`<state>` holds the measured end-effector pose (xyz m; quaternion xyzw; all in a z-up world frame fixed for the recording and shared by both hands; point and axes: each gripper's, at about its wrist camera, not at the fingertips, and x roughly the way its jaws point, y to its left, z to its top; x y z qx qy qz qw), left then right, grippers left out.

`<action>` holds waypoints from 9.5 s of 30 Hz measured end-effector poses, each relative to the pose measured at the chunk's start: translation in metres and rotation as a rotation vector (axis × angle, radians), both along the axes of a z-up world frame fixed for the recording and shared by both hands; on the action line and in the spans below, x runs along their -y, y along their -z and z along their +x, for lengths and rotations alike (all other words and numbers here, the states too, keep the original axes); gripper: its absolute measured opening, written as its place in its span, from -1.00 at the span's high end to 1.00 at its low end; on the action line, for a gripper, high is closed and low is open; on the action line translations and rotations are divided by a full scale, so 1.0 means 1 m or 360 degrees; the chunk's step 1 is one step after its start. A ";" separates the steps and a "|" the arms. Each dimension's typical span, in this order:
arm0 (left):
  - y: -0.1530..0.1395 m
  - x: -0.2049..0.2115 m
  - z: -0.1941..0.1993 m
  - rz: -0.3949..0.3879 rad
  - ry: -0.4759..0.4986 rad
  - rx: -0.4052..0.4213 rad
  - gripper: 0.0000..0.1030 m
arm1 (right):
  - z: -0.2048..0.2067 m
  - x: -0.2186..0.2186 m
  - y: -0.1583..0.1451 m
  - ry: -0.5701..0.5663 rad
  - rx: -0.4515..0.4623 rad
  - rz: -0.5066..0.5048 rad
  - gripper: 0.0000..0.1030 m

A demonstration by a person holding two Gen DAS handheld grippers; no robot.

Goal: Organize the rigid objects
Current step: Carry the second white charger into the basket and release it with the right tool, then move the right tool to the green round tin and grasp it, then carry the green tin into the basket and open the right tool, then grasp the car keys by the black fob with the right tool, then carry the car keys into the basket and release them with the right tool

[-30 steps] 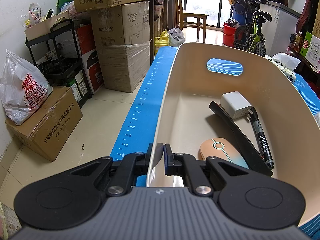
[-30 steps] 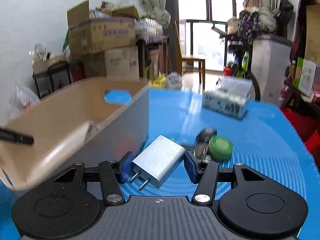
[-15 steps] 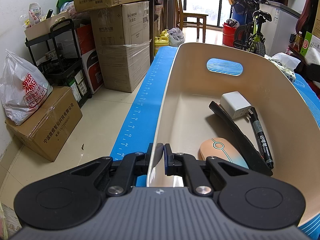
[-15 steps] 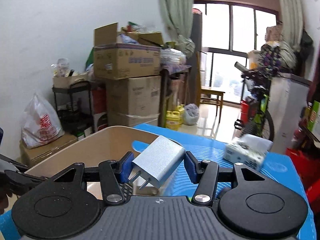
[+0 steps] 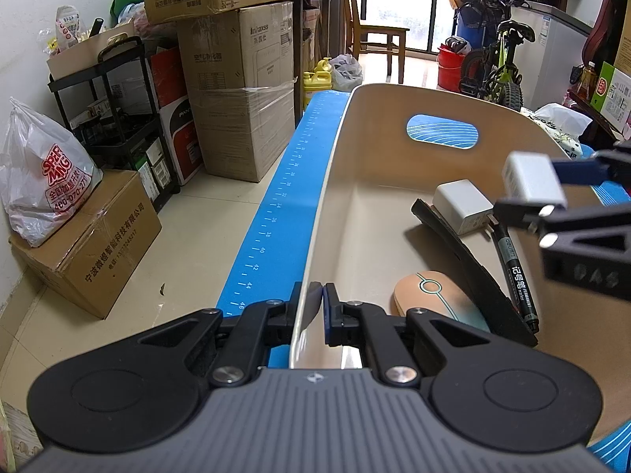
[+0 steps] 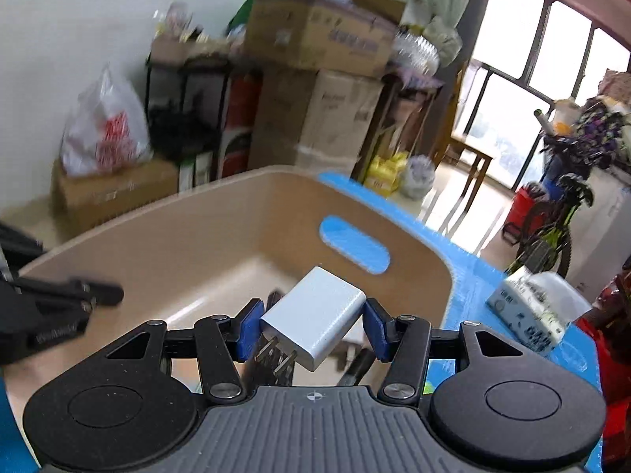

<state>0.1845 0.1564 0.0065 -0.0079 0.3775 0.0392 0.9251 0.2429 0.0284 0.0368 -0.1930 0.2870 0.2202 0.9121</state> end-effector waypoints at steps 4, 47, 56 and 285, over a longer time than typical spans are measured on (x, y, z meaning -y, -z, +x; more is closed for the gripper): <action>0.000 0.000 0.000 0.0000 -0.0001 0.0000 0.81 | 0.005 -0.010 0.010 -0.0048 -0.0125 -0.0101 -0.13; 0.000 0.001 0.000 0.0004 0.0000 0.0000 0.81 | 0.020 0.211 0.023 0.0592 0.0038 0.0354 -0.72; 0.000 0.001 0.000 0.0004 0.0000 0.0000 0.81 | 0.023 0.183 0.051 0.0527 0.0015 0.0272 -0.72; -0.002 0.000 0.000 0.0020 -0.0003 -0.0002 0.80 | -0.010 0.088 -0.014 0.0220 0.0161 0.0305 -0.28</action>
